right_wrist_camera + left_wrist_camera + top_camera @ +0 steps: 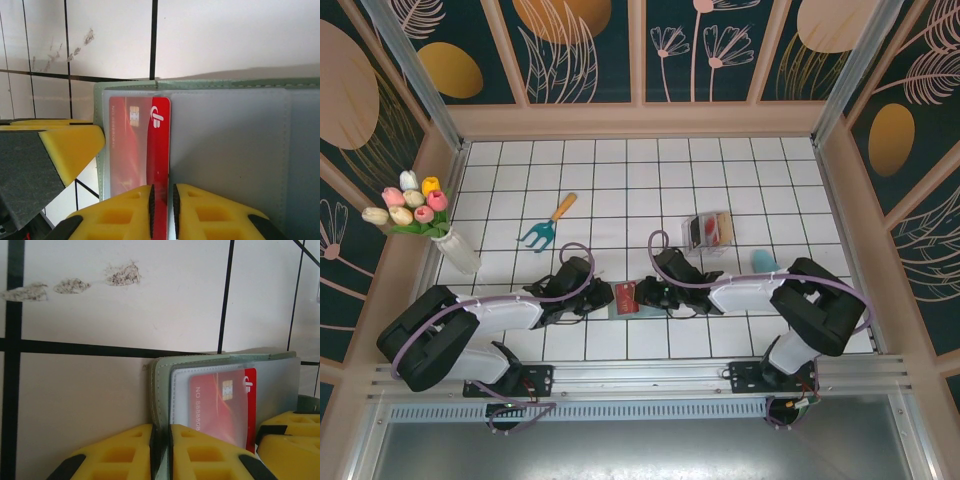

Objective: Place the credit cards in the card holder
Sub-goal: Insert the credit card into the card slot.

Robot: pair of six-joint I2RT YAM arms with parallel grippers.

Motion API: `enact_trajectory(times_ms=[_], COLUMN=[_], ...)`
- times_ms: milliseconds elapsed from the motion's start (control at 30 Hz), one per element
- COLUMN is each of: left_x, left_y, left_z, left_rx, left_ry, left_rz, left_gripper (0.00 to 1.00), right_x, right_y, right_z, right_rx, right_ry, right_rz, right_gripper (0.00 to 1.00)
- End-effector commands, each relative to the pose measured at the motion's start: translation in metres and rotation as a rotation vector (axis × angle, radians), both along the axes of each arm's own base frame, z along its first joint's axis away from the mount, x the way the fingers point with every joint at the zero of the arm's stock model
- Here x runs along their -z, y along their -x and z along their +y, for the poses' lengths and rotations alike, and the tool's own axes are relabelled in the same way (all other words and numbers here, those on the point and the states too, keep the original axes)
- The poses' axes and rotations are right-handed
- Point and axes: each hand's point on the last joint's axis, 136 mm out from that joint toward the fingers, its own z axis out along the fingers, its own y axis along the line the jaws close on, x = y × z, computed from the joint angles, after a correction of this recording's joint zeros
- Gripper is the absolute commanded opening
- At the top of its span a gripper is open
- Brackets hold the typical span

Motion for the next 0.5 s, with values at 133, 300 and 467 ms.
enact_trajectory(times_ms=[133, 300, 467], left_x=[0.016, 0.015, 0.013], left_y=[0.011, 0.011, 0.008], left_z=[0.009, 0.009, 0.017], left_rx=[0.005, 0.005, -0.024], left_ry=[-0.057, -0.056, -0.087], left_rz=[0.051, 0.049, 0.037], left_gripper=[0.17, 0.17, 0.21], right_x=[-0.003, -0.015, -0.009], right_y=[-0.002, -0.001, -0.009], right_z=[0.023, 0.038, 0.017], right_rx=[-0.063, -0.111, -0.065], right_ry=[-0.045, -0.092, 0.052], right_rz=[0.012, -0.007, -0.036], right_gripper=[0.11, 0.08, 0.14])
